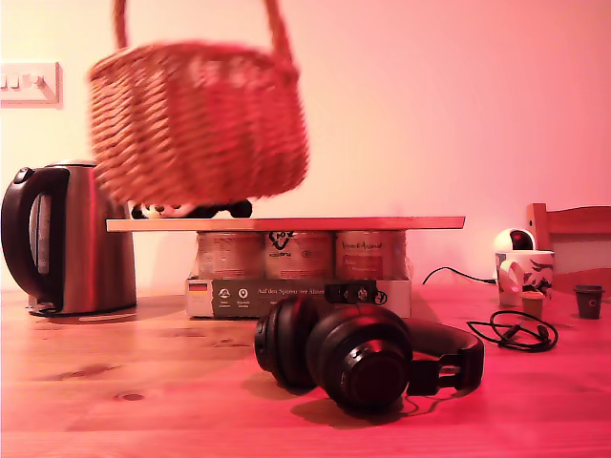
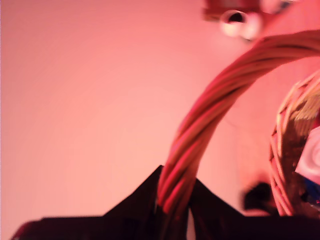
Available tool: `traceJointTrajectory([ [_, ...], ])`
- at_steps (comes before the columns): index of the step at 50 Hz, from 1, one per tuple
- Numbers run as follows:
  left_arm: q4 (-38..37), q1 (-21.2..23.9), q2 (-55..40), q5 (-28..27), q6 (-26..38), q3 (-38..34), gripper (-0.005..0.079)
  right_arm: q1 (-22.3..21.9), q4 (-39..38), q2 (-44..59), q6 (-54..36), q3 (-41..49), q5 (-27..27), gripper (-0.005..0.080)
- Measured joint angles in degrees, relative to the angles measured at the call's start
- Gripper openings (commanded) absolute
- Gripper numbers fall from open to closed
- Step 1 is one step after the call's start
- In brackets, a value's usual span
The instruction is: Pick up the straw basket and place it on the shelf behind you
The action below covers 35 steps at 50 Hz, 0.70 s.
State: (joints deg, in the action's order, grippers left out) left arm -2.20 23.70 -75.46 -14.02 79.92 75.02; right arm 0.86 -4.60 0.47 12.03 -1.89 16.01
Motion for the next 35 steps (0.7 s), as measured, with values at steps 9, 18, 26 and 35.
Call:
traceJointTrajectory([
  [9, -0.4, 1.5, -6.1, -0.2, 0.0, 6.1, -0.0021, 0.0, 0.0, 0.0, 0.0, 0.0, 0.0, -0.0013],
  [18, -1.9, 2.2, -12.9, -0.5, 0.0, 14.2, -0.0021, 0.0, 0.0, 0.0, 0.0, 0.0, 0.0, -0.0013],
  [26, -3.1, 2.2, -18.6, -1.0, -0.1, 21.9, -0.0021, 0.0, 0.7, 0.0, 0.0, 0.0, 0.0, -0.0013],
  [35, -3.1, 2.2, -24.6, -2.3, -1.1, 29.9, -0.0021, 0.0, 1.9, 0.0, 0.0, 0.0, 0.0, -0.0013],
])
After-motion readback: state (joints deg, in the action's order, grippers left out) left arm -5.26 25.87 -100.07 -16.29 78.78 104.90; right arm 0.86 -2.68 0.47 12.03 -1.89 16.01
